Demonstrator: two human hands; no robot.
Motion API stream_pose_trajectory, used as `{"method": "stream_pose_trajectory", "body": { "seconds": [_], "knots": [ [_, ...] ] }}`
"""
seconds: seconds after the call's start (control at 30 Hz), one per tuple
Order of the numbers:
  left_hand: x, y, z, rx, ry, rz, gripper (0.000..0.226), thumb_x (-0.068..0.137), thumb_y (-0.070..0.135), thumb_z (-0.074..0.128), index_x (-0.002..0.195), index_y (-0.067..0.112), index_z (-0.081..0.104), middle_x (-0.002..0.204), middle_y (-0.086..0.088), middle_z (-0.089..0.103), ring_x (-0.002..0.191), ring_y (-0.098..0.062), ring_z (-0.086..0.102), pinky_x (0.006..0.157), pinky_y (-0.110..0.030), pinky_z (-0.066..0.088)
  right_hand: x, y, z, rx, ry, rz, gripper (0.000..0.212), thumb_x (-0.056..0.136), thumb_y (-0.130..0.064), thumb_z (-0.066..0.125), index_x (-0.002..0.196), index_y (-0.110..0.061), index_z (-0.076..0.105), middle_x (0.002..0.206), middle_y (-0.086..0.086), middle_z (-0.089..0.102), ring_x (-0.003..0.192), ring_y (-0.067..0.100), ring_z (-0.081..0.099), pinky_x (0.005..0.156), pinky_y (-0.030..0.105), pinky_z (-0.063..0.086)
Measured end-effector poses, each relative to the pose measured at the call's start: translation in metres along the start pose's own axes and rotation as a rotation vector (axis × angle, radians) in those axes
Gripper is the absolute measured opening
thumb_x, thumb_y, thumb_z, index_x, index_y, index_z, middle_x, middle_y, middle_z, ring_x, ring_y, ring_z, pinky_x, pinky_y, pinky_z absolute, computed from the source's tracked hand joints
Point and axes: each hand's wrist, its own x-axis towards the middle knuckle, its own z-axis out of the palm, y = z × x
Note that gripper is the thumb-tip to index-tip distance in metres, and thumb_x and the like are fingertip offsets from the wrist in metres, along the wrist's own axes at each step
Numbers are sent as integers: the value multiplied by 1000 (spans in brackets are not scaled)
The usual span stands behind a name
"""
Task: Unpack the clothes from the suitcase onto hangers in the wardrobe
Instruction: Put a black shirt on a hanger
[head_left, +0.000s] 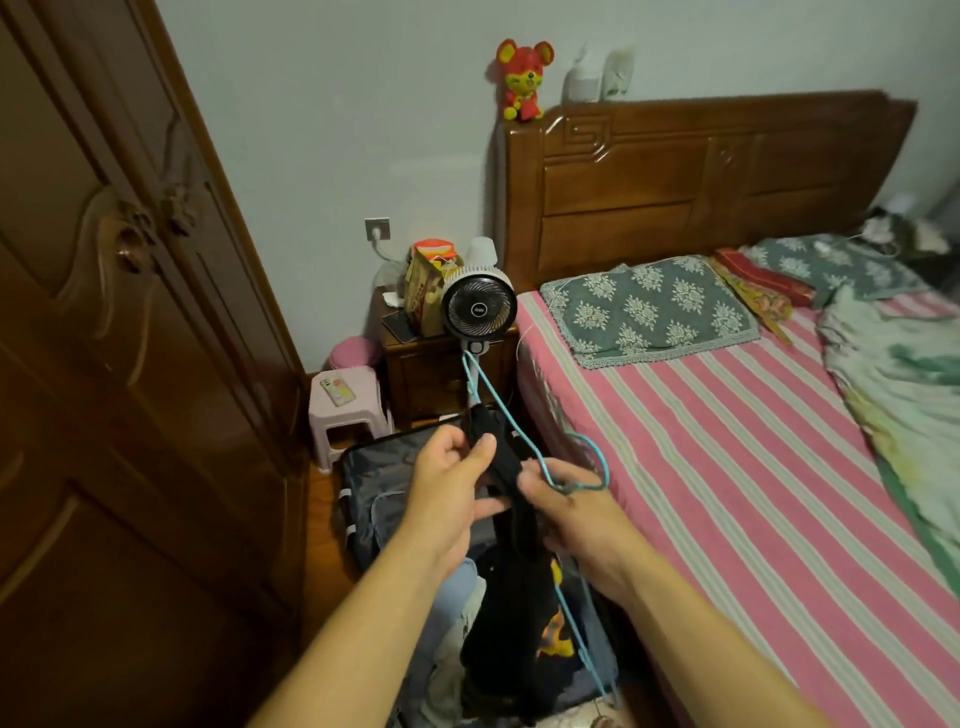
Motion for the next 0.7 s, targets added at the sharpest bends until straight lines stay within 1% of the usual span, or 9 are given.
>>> {"method": "stream_pose_trajectory", "body": {
  "seconds": [0.03,0.1,0.23,0.33,0.4,0.47,0.57,0.63,0.7],
  "knots": [
    [1,-3,2,32,17,3,17,102,11,56,90,11,44,115,-34,63,104,-43,69,80,-69,55,-3,1,2,18,48,-8,3,90,-20,73,92,-18,72,67,2,57,54,12,49,48,20,32],
    [2,-7,3,91,68,5,24,103,15,57,85,14,41,109,-35,63,100,-42,71,77,-68,56,-2,8,3,-68,165,-78,16,80,-22,83,91,-17,72,69,-2,63,56,9,56,49,21,38],
    [2,-12,-4,159,103,25,26,104,20,54,84,16,38,95,-23,56,95,-47,64,69,-62,60,-2,21,-2,-349,278,-182,14,79,-21,82,75,-19,69,65,-4,63,59,7,57,58,25,45],
    [2,-11,-10,264,136,71,28,102,16,56,84,6,38,84,-21,50,84,-35,64,69,-57,62,2,29,-9,-439,311,-181,25,89,-23,71,69,-19,56,62,-4,57,58,11,53,59,34,42],
    [1,-6,-23,504,138,203,29,98,14,60,81,4,39,71,-16,42,63,-21,52,59,-50,55,11,30,-23,-616,398,-218,29,95,-23,64,70,-20,47,60,-4,50,58,15,50,58,33,36],
    [-5,4,-40,791,6,332,30,94,15,65,78,13,40,63,-4,38,54,-12,36,56,-41,38,20,19,-41,-772,446,-250,21,97,-21,59,79,-21,48,62,-3,48,60,23,48,55,34,31],
    [-25,26,-55,1179,-340,416,24,98,25,61,86,27,40,69,-2,50,57,-8,40,57,-31,37,31,-22,-59,-820,484,-320,10,94,-10,60,92,-18,54,69,-4,53,68,25,50,59,32,26],
    [-35,42,-52,1348,-469,497,14,102,23,52,94,33,45,82,8,58,72,-7,52,68,-34,46,41,-58,-59,-843,489,-382,18,85,-2,63,85,-18,54,70,-4,56,69,25,52,60,30,27],
    [-35,55,-46,1395,-433,563,25,102,16,47,110,36,59,108,15,66,98,-4,59,88,-35,50,47,-93,-51,-842,394,-404,21,82,1,65,80,-18,58,66,-6,55,63,17,51,59,27,32]
  ]
}}
